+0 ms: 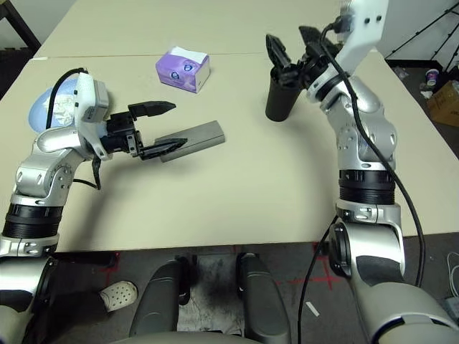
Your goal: Organize and tidy the items on the table.
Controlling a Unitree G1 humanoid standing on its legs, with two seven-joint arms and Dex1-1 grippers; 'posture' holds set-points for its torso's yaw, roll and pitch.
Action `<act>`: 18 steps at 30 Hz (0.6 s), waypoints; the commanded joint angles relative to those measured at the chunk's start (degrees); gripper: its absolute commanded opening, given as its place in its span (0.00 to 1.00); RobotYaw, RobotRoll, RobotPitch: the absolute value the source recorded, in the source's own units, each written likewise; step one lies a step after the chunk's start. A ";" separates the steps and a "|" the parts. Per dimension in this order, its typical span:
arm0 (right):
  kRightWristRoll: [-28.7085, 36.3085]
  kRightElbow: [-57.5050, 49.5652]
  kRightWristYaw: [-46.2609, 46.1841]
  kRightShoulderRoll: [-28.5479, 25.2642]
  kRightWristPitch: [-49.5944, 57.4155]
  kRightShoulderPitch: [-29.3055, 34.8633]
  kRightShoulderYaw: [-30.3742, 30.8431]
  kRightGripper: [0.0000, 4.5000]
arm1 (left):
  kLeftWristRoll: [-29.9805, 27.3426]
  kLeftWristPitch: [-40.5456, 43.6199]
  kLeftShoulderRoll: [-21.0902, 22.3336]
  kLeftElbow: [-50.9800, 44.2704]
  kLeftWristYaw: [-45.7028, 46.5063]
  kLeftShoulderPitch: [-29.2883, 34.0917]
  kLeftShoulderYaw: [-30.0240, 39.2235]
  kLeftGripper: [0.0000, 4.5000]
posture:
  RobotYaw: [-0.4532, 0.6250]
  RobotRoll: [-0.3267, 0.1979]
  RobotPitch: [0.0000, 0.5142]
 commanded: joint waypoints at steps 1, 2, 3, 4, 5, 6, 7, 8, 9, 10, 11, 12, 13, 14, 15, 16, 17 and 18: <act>1.68 -2.89 1.66 0.62 0.08 1.70 0.64 0.99 | -0.71 0.62 0.17 -1.17 0.23 0.98 0.01 1.00 | 0.39 0.62 0.33; 2.02 -3.32 1.97 0.81 0.41 2.04 0.82 0.99 | -0.86 0.76 0.18 -1.17 0.33 1.03 0.05 1.00 | 0.39 0.62 0.33; 2.54 -3.65 2.23 1.09 0.72 2.26 0.83 0.99 | -1.16 1.04 0.05 -1.12 0.58 1.10 0.22 1.00 | 0.39 0.62 0.33; 3.01 -4.00 2.57 1.28 1.06 2.47 0.86 0.99 | -1.28 1.05 0.02 -1.06 0.66 1.18 0.29 1.00 | 0.39 0.62 0.33; 3.41 -4.62 3.09 1.48 1.37 2.98 1.11 0.99 | -1.38 1.01 -0.04 -0.98 0.76 1.26 0.38 1.00 | 0.38 0.62 0.33; 3.71 -5.29 3.60 1.67 1.68 3.60 1.46 0.99 | -1.62 1.09 -0.26 -0.92 1.06 1.35 0.62 1.00 | 0.38 0.62 0.33; 3.68 -6.02 3.98 1.95 1.66 4.49 2.02 0.99 | -1.89 0.97 -0.73 -0.80 1.69 1.47 1.01 1.00 | 0.38 0.62 0.33; 3.73 -6.58 4.30 2.33 1.38 5.33 2.42 0.99 | -2.09 0.74 -1.21 -0.67 2.27 1.59 1.32 1.00 | 0.38 0.62 0.33; 3.77 -7.18 4.40 2.90 1.15 6.38 2.91 0.99 | -2.61 0.93 -1.98 -0.65 3.26 1.88 1.86 1.00 | 0.38 0.62 0.33; 3.76 -7.71 4.42 3.44 0.89 7.38 3.40 0.99 | -3.11 1.19 -2.75 -0.65 4.34 2.18 2.41 1.00 | 0.38 0.62 0.33; 3.53 -8.20 4.45 3.97 0.45 8.46 3.98 0.99 | -3.21 0.57 -3.26 -0.58 4.63 2.57 2.66 1.00 | 0.38 0.62 0.34; 3.25 -8.58 4.62 4.33 -0.05 9.30 4.44 0.99 | -2.91 -0.02 -3.28 -0.68 4.57 2.99 2.59 1.00 | 0.39 0.62 0.34; 3.13 -8.75 5.19 4.67 -1.19 9.83 4.65 0.99 | -2.73 -0.42 -3.16 -0.80 4.46 3.24 2.58 1.00 | 0.39 0.62 0.34; 3.16 -8.85 5.48 4.83 -1.84 10.12 4.75 0.99 | -2.80 -0.47 -3.07 -0.93 4.58 3.33 2.73 1.00 | 0.39 0.62 0.34; 3.23 -8.83 5.65 4.98 -2.41 10.31 4.78 0.99 | -2.98 -0.21 -2.89 -1.06 4.60 3.39 2.82 1.00 | 0.39 0.62 0.33; 3.11 -8.68 5.80 5.07 -2.99 10.44 4.85 0.99 | -3.00 -0.20 -2.59 -1.18 4.22 3.55 2.69 1.00 | 0.39 0.62 0.33; 2.89 -8.41 5.95 5.13 -3.57 10.56 4.96 0.99 | -2.84 -0.36 -2.24 -1.35 3.65 3.87 2.34 1.00 | 0.39 0.62 0.33; 2.63 -8.12 6.04 5.16 -4.15 10.65 5.08 0.99 | -2.75 -0.51 -2.08 -1.47 3.32 4.10 2.11 1.00 | 0.39 0.62 0.33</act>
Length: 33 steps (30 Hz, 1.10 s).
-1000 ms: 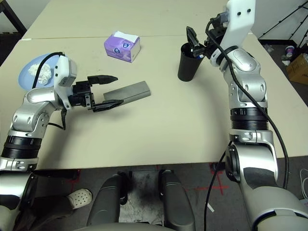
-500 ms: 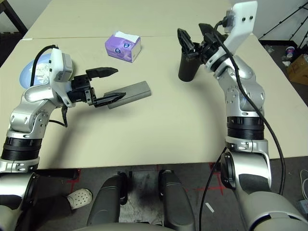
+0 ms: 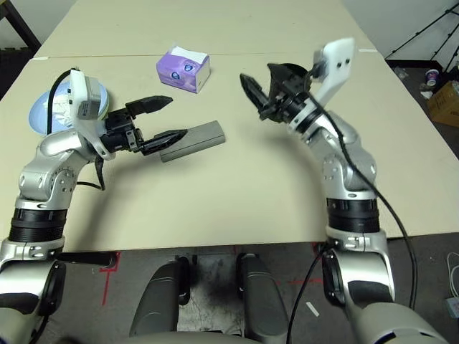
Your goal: Organize and tidy the items on the table.
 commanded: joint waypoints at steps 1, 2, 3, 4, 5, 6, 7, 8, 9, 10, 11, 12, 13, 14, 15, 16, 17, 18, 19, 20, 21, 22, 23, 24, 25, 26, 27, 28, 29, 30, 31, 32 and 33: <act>-0.82 -0.43 0.67 0.02 -2.63 0.61 0.54 0.99 | -0.03 -0.72 0.87 -1.53 -1.13 1.44 -0.40 1.00 | 0.39 0.62 0.33; -1.00 -0.24 0.68 0.05 -3.10 0.67 0.65 0.99 | -0.07 -0.73 0.83 -1.60 -1.05 1.48 -0.45 1.00 | 0.39 0.62 0.33; -1.47 -0.01 0.83 -0.05 -3.72 0.82 0.89 0.99 | 0.03 -0.84 0.83 -1.66 -1.15 1.47 -0.67 1.00 | 0.39 0.62 0.33; -2.16 0.27 0.97 -0.23 -4.53 1.00 1.20 0.99 | 0.23 -0.95 0.93 -1.70 -1.38 1.49 -0.98 1.00 | 0.39 0.62 0.33; -2.67 0.46 1.06 -0.32 -5.11 1.13 1.43 0.99 | 0.37 -1.04 1.03 -1.72 -1.58 1.54 -1.18 1.00 | 0.39 0.62 0.33; -3.34 0.75 1.75 -0.65 -6.07 1.35 1.83 0.99 | 0.72 -1.35 1.27 -1.67 -2.07 1.74 -1.60 1.00 | 0.39 0.62 0.33; -3.76 1.09 2.22 -0.83 -6.83 1.47 2.00 0.99 | 1.13 -1.74 1.51 -1.60 -2.62 2.03 -2.04 1.00 | 0.39 0.62 0.33; -4.08 1.48 2.59 -1.11 -7.22 1.52 2.12 0.99 | 1.84 -2.46 1.93 -1.48 -3.34 2.40 -2.68 1.00 | 0.39 0.62 0.33; -4.71 1.89 3.10 -1.61 -7.88 1.50 2.45 0.99 | 2.85 -3.84 2.50 -1.19 -4.24 2.73 -3.43 1.00 | 0.39 0.62 0.33; -5.40 2.30 3.99 -2.20 -8.80 1.54 2.93 0.99 | 3.84 -5.41 2.92 -0.75 -4.95 3.10 -4.06 1.00 | 0.38 0.62 0.33; -5.87 2.55 4.61 -2.60 -9.54 1.66 3.28 0.99 | 4.64 -6.81 3.18 -0.36 -5.29 3.37 -4.49 1.00 | 0.38 0.62 0.33; -6.46 2.83 5.15 -2.88 -10.57 1.85 3.60 0.99 | 5.40 -8.28 3.18 0.20 -5.17 3.34 -4.63 1.00 | 0.38 0.62 0.32; -7.02 3.04 5.66 -3.05 -11.62 2.09 3.92 0.99 | 5.89 -9.27 3.03 0.76 -4.67 3.19 -4.52 1.00 | 0.38 0.62 0.31; -7.56 3.30 5.94 -3.13 -12.64 2.37 4.15 0.99 | 6.21 -9.79 2.55 1.42 -3.42 2.65 -4.02 1.00 | 0.38 0.62 0.31; -7.83 3.51 5.49 -2.75 -13.44 2.72 3.97 0.99 | 5.73 -9.28 1.20 1.72 -0.46 1.97 -2.62 1.00 | 0.38 0.62 0.30; -7.94 3.70 5.09 -2.43 -13.96 2.92 3.82 0.99 | 5.29 -8.81 0.25 1.90 1.65 1.51 -1.63 1.00 | 0.38 0.62 0.30; -7.91 3.88 4.59 -2.07 -14.28 3.07 3.60 0.99 | 4.78 -8.09 -0.44 1.66 3.04 1.42 -1.06 1.00 | 0.38 0.62 0.30; -7.44 4.20 3.76 -1.34 -14.20 3.22 3.05 0.99 | 4.69 -7.62 -0.60 0.89 3.15 2.20 -1.33 1.00 | 0.38 0.62 0.30; -7.09 4.75 3.21 -0.82 -14.17 3.32 2.58 0.99 | 4.64 -7.25 -0.46 0.06 2.64 3.32 -1.94 1.00 | 0.38 0.62 0.29; -6.87 5.16 2.82 -0.46 -14.18 3.39 2.27 0.99 | 4.58 -7.02 -0.32 -0.49 2.32 4.10 -2.38 1.00 | 0.39 0.62 0.29; -6.32 5.54 2.44 -0.08 -13.73 3.49 1.85 0.99 | 3.91 -6.00 -0.38 -1.03 2.32 4.76 -2.43 1.00 | 0.39 0.62 0.29; -5.25 5.78 1.60 0.63 -12.78 3.55 1.07 0.99 | 3.20 -5.36 -0.74 -0.89 3.18 4.82 -1.63 1.00 | 0.39 0.62 0.29; -4.20 5.86 1.07 1.22 -11.96 3.52 0.42 0.99 | 2.60 -4.97 -1.11 -0.41 4.18 4.51 -0.63 1.00 | 0.39 0.62 0.29; -3.50 5.87 0.71 1.62 -11.38 3.49 -0.02 0.99 | 2.23 -4.71 -1.35 -0.10 4.88 4.27 0.06 1.00 | 0.39 0.62 0.29; -2.77 5.69 0.06 2.15 -10.73 3.46 -0.57 0.99 | 1.75 -4.72 -2.07 0.43 6.53 3.55 1.29 1.00 | 0.39 0.62 0.29; -2.43 5.51 -0.28 2.36 -10.36 3.48 -0.78 0.99 | 1.52 -4.78 -2.55 0.72 7.76 3.02 2.13 1.00 | 0.39 0.62 0.29; -2.63 5.34 -0.38 2.30 -10.34 3.55 -0.69 0.99 | 1.58 -4.96 -2.86 0.81 8.76 2.72 2.68 1.00 | 0.38 0.62 0.29; -2.95 5.20 -0.34 2.15 -10.44 3.65 -0.48 0.99 | 1.75 -5.19 -2.97 0.84 9.36 2.60 2.95 1.00 | 0.38 0.62 0.29; -3.36 5.17 -0.35 2.00 -10.77 3.65 -0.26 0.99 | 2.37 -5.75 -2.62 0.82 9.08 2.86 2.64 1.00 | 0.38 0.62 0.29; -3.72 5.18 -0.50 1.92 -11.12 3.61 -0.14 0.99 | 3.04 -6.25 -2.17 0.79 8.66 3.20 2.23 1.00 | 0.38 0.62 0.29; -4.29 5.32 -0.77 1.86 -11.82 3.46 -0.05 0.99 | 4.13 -7.08 -1.41 0.77 7.99 3.66 1.56 1.00 | 0.38 0.62 0.29; -4.89 5.49 -0.94 1.73 -12.43 3.28 0.06 0.99 | 5.12 -8.01 -0.62 0.81 7.14 4.09 0.84 1.00 | 0.38 0.62 0.28; -5.30 5.60 -1.02 1.65 -12.82 3.16 0.14 0.99 | 5.70 -8.65 -0.11 0.85 6.63 4.34 0.37 1.00 | 0.38 0.62 0.28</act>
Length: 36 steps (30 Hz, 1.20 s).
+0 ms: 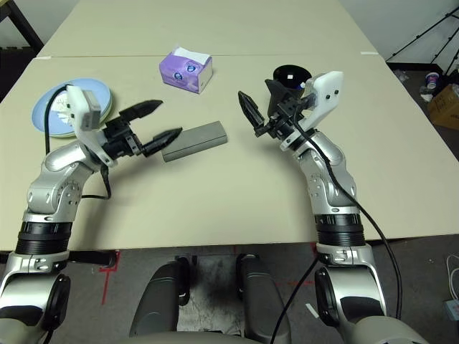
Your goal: Organize and tidy the items on the table.
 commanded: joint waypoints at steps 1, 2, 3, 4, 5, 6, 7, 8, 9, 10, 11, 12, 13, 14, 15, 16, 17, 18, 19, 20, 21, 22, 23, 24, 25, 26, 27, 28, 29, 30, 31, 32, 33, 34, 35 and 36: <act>-1.61 0.47 -0.61 -0.80 -1.92 0.18 0.00 0.99 | 2.51 -1.91 1.68 0.42 -2.22 1.76 -2.09 1.00 | 0.38 0.62 0.28; -1.65 0.68 -0.89 -0.75 -2.07 -0.09 -0.21 0.99 | 1.99 -1.28 1.64 0.23 -2.25 1.97 -2.06 1.00 | 0.38 0.62 0.28; -1.61 0.88 -1.16 -0.72 -2.14 -0.35 -0.40 0.99 | 1.63 -0.90 1.71 0.07 -2.53 2.08 -2.16 1.00 | 0.38 0.62 0.29; -1.57 0.99 -1.17 -0.81 -2.25 -0.47 -0.44 0.99 | 1.86 -0.79 2.27 -0.10 -3.38 2.25 -2.72 1.00 | 0.38 0.62 0.29; -1.34 0.93 -0.96 -0.94 -2.05 -0.48 -0.39 0.99 | 2.02 -0.66 2.66 -0.09 -3.97 2.27 -3.07 1.00 | 0.38 0.62 0.29; -1.28 0.82 -0.75 -1.05 -2.00 -0.39 -0.24 0.99 | 2.25 -0.74 2.96 0.04 -4.32 2.23 -3.31 1.00 | 0.38 0.62 0.29; -1.21 0.63 -0.44 -1.16 -1.98 -0.27 -0.09 0.99 | 2.29 -0.64 3.16 0.14 -4.48 2.18 -3.46 1.00 | 0.38 0.62 0.29; -1.19 0.50 -0.25 -1.23 -1.95 -0.19 0.03 0.99 | 2.25 -0.47 3.22 0.27 -4.45 2.12 -3.48 1.00 | 0.38 0.62 0.29; -1.22 0.42 -0.01 -1.37 -1.92 -0.15 0.19 0.99 | 2.29 -0.32 3.26 0.41 -4.34 2.10 -3.47 1.00 | 0.38 0.62 0.28; -1.32 0.40 0.31 -1.59 -1.92 -0.13 0.38 0.99 | 2.34 -0.08 3.28 0.52 -4.20 2.13 -3.44 1.00 | 0.37 0.62 0.28; -1.62 0.45 0.82 -2.02 -2.04 -0.11 0.71 0.99 | 2.53 0.13 3.35 0.71 -3.99 2.28 -3.42 1.00 | 0.37 0.62 0.28; -2.11 0.59 1.56 -2.63 -2.25 -0.10 1.21 0.99 | 2.88 0.21 3.49 1.01 -3.77 2.48 -3.41 1.00 | 0.37 0.62 0.28; -3.32 0.95 3.06 -3.96 -2.72 -0.08 2.28 0.99 | 3.38 0.42 3.54 1.60 -3.04 2.73 -3.21 1.00 | 0.37 0.62 0.28; -4.63 1.40 4.58 -5.25 -3.43 -0.06 3.41 0.99 | 3.36 0.64 3.22 2.24 -2.16 2.92 -2.65 1.00 | 0.37 0.62 0.28; -5.82 1.94 6.33 -6.63 -4.15 -0.06 4.68 0.99 | 2.89 1.09 2.31 2.67 -0.35 3.05 -1.53 1.00 | 0.37 0.62 0.28; -6.53 2.32 8.06 -7.84 -4.29 -0.09 5.81 0.99 | 2.23 1.85 1.20 2.64 1.73 3.17 -0.52 1.00 | 0.37 0.62 0.27; -7.35 2.62 10.19 -9.19 -4.86 -0.06 7.17 0.99 | 1.41 2.73 -0.20 2.10 3.91 3.50 0.35 1.00 | 0.37 0.62 0.27; -8.21 2.86 12.18 -10.42 -5.64 0.07 8.46 0.99 | 1.19 3.18 -1.23 1.58 5.57 3.91 0.79 1.00 | 0.37 0.62 0.28; -9.12 3.24 13.93 -11.44 -6.88 0.26 9.57 0.99 | 1.57 2.97 -1.83 1.24 6.42 4.41 0.80 1.00 | 0.37 0.62 0.27; -9.91 3.94 14.91 -12.06 -8.47 0.50 10.18 0.99 | 2.25 2.32 -2.19 1.06 6.89 5.06 0.55 1.00 | 0.37 0.62 0.27; -10.11 4.61 14.84 -12.01 -9.60 0.67 10.07 0.99 | 2.89 1.60 -2.52 1.14 7.72 5.47 0.57 1.00 | 0.37 0.62 0.27; -9.11 5.20 13.62 -10.84 -10.01 0.86 8.82 0.99 | 3.74 0.07 -3.29 1.93 10.08 5.26 1.53 1.00 | 0.37 0.62 0.26; -7.67 5.54 12.00 -9.31 -10.07 1.06 7.20 0.99 | 4.31 -1.37 -4.05 2.75 12.61 4.82 2.75 1.00 | 0.37 0.62 0.26; -5.74 5.66 9.27 -7.17 -10.01 1.44 4.77 0.99 | 4.77 -3.20 -5.01 3.58 16.02 4.04 4.67 1.00 | 0.38 0.62 0.26; -4.27 5.76 6.76 -5.30 -10.63 1.78 2.48 0.99 | 5.22 -4.93 -5.81 4.38 19.35 3.29 6.58 1.00 | 0.38 0.62 0.26; -2.86 5.46 3.60 -3.46 -10.97 2.06 -0.20 0.99 | 5.77 -6.68 -6.18 5.27 22.44 2.70 8.60 1.00 | 0.38 0.62 0.26; -1.63 5.04 0.77 -1.93 -11.04 2.25 -2.46 0.99 | 6.35 -8.39 -6.08 6.12 24.56 2.43 10.12 1.00 | 0.38 0.62 0.26; -0.07 4.66 -2.29 -0.60 -10.57 2.29 -5.06 0.99 | 6.89 -9.85 -5.73 6.63 26.46 2.46 11.58 1.00 | 0.38 0.62 0.26; 1.22 4.31 -4.48 0.14 -9.84 2.46 -7.02 0.99 | 7.14 -10.87 -5.37 6.87 27.78 2.71 12.82 1.00 | 0.38 0.62 0.26; 2.19 4.23 -5.93 0.29 -9.36 2.71 -8.63 0.99 | 7.54 -11.60 -4.90 6.81 28.95 3.18 13.81 1.00 | 0.38 0.62 0.26; 2.97 4.23 -6.95 0.15 -8.86 2.95 -9.93 0.99 | 8.00 -12.21 -4.37 6.84 29.94 3.70 14.57 1.00 | 0.38 0.62 0.26; 3.40 4.27 -7.61 -0.28 -8.34 3.27 -10.90 0.99 | 8.34 -12.65 -3.72 7.06 30.65 4.38 15.36 1.00 | 0.38 0.62 0.26; 3.50 4.45 -8.04 -1.02 -7.89 3.72 -11.76 0.99 | 8.31 -12.60 -3.01 7.32 31.25 5.28 16.42 1.00 | 0.37 0.62 0.26; 3.73 4.99 -8.43 -1.99 -7.38 4.08 -12.88 0.99 | 8.08 -12.32 -2.21 7.48 31.47 6.48 17.46 1.00 | 0.37 0.62 0.25; 3.87 5.75 -8.53 -3.12 -6.94 4.42 -13.85 0.99 | 7.84 -12.04 -1.44 7.46 31.42 7.77 18.26 1.00 | 0.37 0.62 0.25; 3.50 6.69 -8.36 -4.36 -7.09 4.75 -14.41 0.99 | 7.29 -11.24 -0.89 7.19 31.12 9.08 18.84 1.00 | 0.37 0.62 0.25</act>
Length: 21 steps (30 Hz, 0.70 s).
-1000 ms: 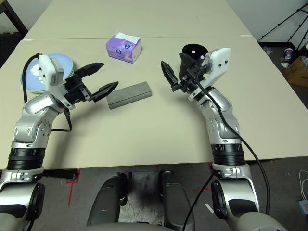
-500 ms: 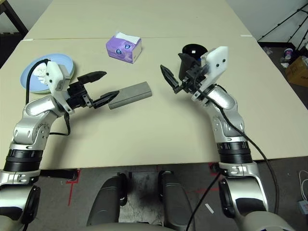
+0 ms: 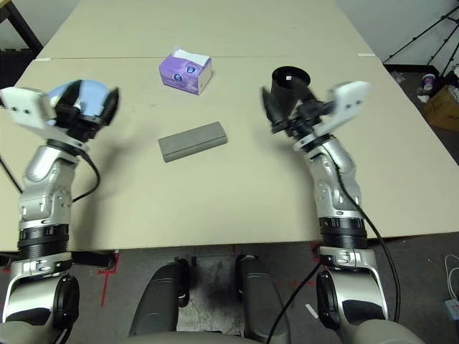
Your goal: Organize and tidy the items on the table.
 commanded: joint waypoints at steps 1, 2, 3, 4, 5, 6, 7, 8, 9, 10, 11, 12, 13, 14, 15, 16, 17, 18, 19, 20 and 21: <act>0.34 2.80 -0.53 -3.58 0.75 1.75 -3.18 0.99 | -0.64 1.19 1.70 0.35 -0.10 4.41 2.27 1.00 | 0.37 0.62 0.25; -0.36 4.18 -0.95 -4.54 0.15 1.80 -3.59 0.99 | -0.83 1.71 2.13 0.22 -0.25 5.48 2.57 1.00 | 0.37 0.62 0.25; -1.39 5.61 -1.53 -5.37 -0.82 1.72 -3.84 0.99 | -1.01 2.23 2.41 0.14 -0.18 6.27 2.85 1.00 | 0.37 0.62 0.25; -2.16 7.00 -2.09 -5.99 -1.68 1.52 -4.01 0.99 | -1.15 2.57 2.59 0.21 0.07 6.83 3.13 1.00 | 0.37 0.62 0.25; -3.32 8.67 -3.20 -6.56 -2.49 1.17 -4.09 0.99 | -1.08 2.67 2.76 0.57 0.39 7.36 3.45 1.00 | 0.37 0.62 0.25; -4.29 10.24 -3.91 -7.01 -3.39 0.83 -4.02 0.99 | -0.95 2.79 2.86 0.88 0.64 7.79 3.63 1.00 | 0.37 0.62 0.25; -4.65 11.86 -3.91 -7.25 -4.12 0.46 -3.90 0.99 | -0.83 2.62 2.84 1.21 0.88 8.10 3.80 1.00 | 0.37 0.62 0.25; -4.93 13.47 -3.58 -7.44 -4.67 0.05 -3.58 0.99 | -0.99 2.61 2.53 1.70 1.47 8.09 4.20 1.00 | 0.38 0.62 0.25; -4.97 14.81 -2.83 -7.58 -5.04 -0.30 -3.19 0.99 | -1.05 2.42 2.27 2.28 2.06 7.91 4.57 1.00 | 0.38 0.62 0.25; -4.91 15.96 -1.92 -7.71 -5.24 -0.66 -2.82 0.99 | -1.01 2.05 2.12 2.85 2.49 7.67 4.80 1.00 | 0.38 0.62 0.25; -4.94 17.18 -1.01 -7.86 -5.38 -1.06 -2.48 0.99 | -1.20 1.63 1.82 3.41 3.13 7.14 5.15 1.00 | 0.38 0.62 0.25; -5.06 18.62 -0.15 -8.01 -5.85 -1.51 -2.25 0.99 | -1.53 1.47 1.41 3.92 4.06 6.40 5.58 1.00 | 0.38 0.62 0.25; -5.16 19.71 0.42 -8.12 -6.27 -1.86 -2.13 0.99 | -1.79 1.41 1.12 4.25 4.72 5.87 5.86 1.00 | 0.38 0.62 0.25; -5.32 21.18 0.81 -8.25 -7.00 -2.33 -2.11 0.99 | -1.82 1.31 0.89 4.46 5.29 5.49 5.97 1.00 | 0.38 0.62 0.25; -5.46 22.54 1.04 -8.34 -7.74 -2.77 -2.14 0.99 | -1.72 1.07 0.75 4.85 5.55 5.27 5.91 1.00 | 0.38 0.62 0.25; -5.48 23.56 1.12 -8.34 -8.35 -3.16 -2.25 0.99 | -1.57 0.80 0.66 5.12 5.63 5.24 5.73 1.00 | 0.38 0.62 0.25; -5.51 24.32 1.20 -8.32 -8.86 -3.46 -2.33 0.99 | -1.50 0.60 0.63 5.37 5.65 5.20 5.61 1.00 | 0.38 0.62 0.25; -5.61 25.04 1.01 -8.25 -9.39 -3.77 -2.41 0.99 | -1.41 0.42 0.48 5.45 5.70 5.31 5.37 1.00 | 0.38 0.62 0.25; -5.68 25.62 0.84 -8.19 -9.79 -4.03 -2.41 0.99 | -1.41 0.57 0.32 5.28 5.79 5.44 5.14 1.00 | 0.38 0.62 0.25; -5.76 25.99 0.65 -8.09 -10.10 -4.27 -2.31 0.99 | -1.27 0.72 0.26 5.11 5.71 5.63 4.79 1.00 | 0.38 0.62 0.25; -5.81 26.24 0.52 -8.02 -10.32 -4.44 -2.20 0.99 | -1.27 0.97 0.19 4.95 5.64 5.77 4.55 1.00 | 0.38 0.62 0.25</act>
